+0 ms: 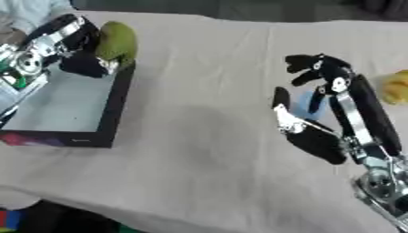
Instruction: Pick up the objects with one hand, pass them to the other hand, and then place them into the box on the other side of the table.
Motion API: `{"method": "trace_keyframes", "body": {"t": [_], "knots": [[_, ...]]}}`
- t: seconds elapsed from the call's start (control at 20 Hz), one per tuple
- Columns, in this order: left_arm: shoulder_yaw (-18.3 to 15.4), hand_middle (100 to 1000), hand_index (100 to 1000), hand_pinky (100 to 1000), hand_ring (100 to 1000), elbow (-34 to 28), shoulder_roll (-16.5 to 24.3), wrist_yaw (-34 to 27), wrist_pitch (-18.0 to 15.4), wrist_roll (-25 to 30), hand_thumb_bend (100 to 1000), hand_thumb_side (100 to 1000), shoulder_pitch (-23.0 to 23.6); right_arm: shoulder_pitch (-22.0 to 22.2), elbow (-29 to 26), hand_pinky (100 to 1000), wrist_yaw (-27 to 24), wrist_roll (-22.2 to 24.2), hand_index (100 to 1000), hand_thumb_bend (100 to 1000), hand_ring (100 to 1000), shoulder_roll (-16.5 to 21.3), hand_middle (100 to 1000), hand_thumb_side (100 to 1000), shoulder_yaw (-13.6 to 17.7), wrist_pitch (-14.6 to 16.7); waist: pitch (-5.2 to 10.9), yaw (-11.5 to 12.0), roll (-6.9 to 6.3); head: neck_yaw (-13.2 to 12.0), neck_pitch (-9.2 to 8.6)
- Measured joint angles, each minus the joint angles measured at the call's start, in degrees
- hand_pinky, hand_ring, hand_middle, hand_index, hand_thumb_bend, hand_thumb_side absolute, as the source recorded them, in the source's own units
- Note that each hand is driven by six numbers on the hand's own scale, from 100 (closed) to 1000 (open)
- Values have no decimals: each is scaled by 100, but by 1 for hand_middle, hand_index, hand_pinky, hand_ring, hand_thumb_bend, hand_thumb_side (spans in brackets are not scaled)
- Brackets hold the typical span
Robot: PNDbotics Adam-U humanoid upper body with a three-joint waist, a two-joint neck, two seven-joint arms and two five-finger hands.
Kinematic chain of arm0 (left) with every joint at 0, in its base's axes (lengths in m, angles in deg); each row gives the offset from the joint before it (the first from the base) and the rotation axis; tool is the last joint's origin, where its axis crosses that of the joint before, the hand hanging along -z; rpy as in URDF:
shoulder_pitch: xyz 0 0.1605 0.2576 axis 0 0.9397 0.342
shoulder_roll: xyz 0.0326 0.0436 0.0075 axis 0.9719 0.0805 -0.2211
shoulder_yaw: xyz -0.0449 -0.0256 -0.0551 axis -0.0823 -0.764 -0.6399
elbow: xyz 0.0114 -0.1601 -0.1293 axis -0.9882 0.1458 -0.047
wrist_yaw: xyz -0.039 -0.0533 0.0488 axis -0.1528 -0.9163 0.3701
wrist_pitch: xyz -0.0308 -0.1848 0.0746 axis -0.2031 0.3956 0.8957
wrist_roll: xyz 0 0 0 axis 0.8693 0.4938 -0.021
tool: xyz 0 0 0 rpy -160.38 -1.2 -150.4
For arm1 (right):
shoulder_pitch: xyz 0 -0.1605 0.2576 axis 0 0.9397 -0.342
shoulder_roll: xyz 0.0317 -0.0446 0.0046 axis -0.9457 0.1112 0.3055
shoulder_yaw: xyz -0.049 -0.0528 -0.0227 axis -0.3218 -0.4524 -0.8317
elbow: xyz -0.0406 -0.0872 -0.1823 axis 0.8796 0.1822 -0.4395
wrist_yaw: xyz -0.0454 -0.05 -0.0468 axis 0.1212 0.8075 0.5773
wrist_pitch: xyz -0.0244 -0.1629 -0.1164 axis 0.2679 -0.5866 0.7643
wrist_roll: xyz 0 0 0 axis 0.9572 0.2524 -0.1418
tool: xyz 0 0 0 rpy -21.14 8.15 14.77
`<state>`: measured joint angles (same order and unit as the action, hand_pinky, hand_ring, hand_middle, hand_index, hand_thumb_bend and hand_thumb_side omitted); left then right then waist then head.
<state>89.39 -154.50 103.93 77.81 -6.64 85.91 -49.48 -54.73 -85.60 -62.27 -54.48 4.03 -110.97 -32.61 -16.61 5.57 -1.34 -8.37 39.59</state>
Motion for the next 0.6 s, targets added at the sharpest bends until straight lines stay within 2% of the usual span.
{"method": "trace_keyframes", "body": {"t": [0.35, 0.45, 0.55, 0.6], "knots": [[-243, 264, 313, 471, 340, 304, 55, 218, 119, -10, 229, 140, 168, 39, 0, 304, -24, -71, 802, 100, 633, 16, 669, 375, 31, 32, -6, 2, 41, -11, 0], [-283, 383, 419, 587, 457, 398, 57, 310, 160, 1, 335, 150, 175, 45, 0, 304, -34, -81, 801, 100, 632, 16, 669, 373, 31, 35, -8, 2, 38, -11, 0], [-287, 568, 597, 742, 614, 487, 57, 429, 199, 86, 425, 158, 206, 45, 0, 303, -39, -85, 801, 100, 631, 16, 668, 370, 31, 35, -10, 0, 39, -13, 0], [-287, 625, 662, 789, 674, 530, 57, 515, 216, 160, 454, 158, 218, 45, 0, 302, -40, -87, 800, 100, 631, 16, 667, 369, 31, 36, -11, -2, 39, -14, 0]]}}
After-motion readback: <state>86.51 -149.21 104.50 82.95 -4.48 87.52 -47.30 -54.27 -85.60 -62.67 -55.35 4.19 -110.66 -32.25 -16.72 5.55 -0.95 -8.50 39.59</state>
